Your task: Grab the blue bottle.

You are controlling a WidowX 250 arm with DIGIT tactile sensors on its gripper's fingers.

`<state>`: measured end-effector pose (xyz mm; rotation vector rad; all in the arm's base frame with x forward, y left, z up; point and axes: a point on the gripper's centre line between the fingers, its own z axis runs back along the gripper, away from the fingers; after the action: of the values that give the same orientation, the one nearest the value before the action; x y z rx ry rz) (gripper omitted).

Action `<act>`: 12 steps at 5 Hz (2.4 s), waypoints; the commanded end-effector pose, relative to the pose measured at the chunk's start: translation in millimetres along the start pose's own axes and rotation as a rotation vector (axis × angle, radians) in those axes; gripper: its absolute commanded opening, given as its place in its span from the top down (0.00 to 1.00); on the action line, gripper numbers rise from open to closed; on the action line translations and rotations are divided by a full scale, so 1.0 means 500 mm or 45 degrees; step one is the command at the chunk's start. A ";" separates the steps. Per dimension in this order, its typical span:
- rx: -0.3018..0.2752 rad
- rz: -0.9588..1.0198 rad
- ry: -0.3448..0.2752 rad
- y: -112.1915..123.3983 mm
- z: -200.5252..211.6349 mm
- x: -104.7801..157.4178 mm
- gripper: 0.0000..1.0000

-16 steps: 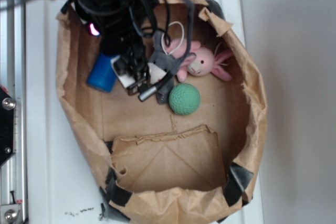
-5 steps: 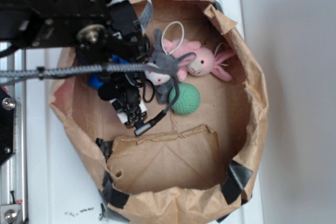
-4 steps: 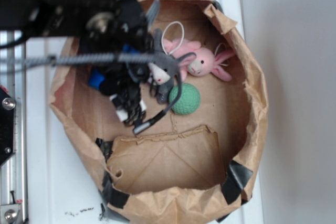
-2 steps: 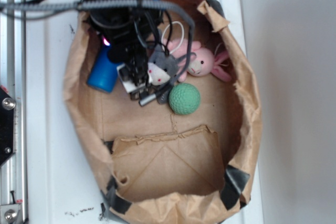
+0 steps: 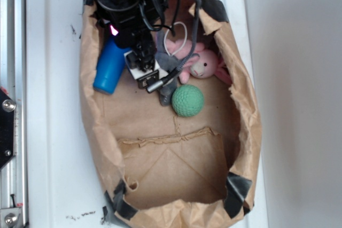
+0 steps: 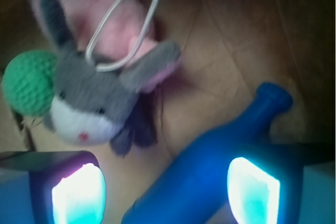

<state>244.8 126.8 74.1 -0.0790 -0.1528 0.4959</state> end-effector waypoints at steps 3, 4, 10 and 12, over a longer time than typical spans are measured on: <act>0.090 0.073 -0.170 -0.004 -0.019 0.021 0.00; 0.096 0.087 -0.130 -0.006 0.019 -0.001 0.00; 0.278 0.346 -0.193 0.017 -0.071 -0.013 0.00; 0.295 0.381 -0.221 -0.004 -0.084 -0.006 0.00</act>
<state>251.5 107.3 27.3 0.1791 -0.2213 0.7990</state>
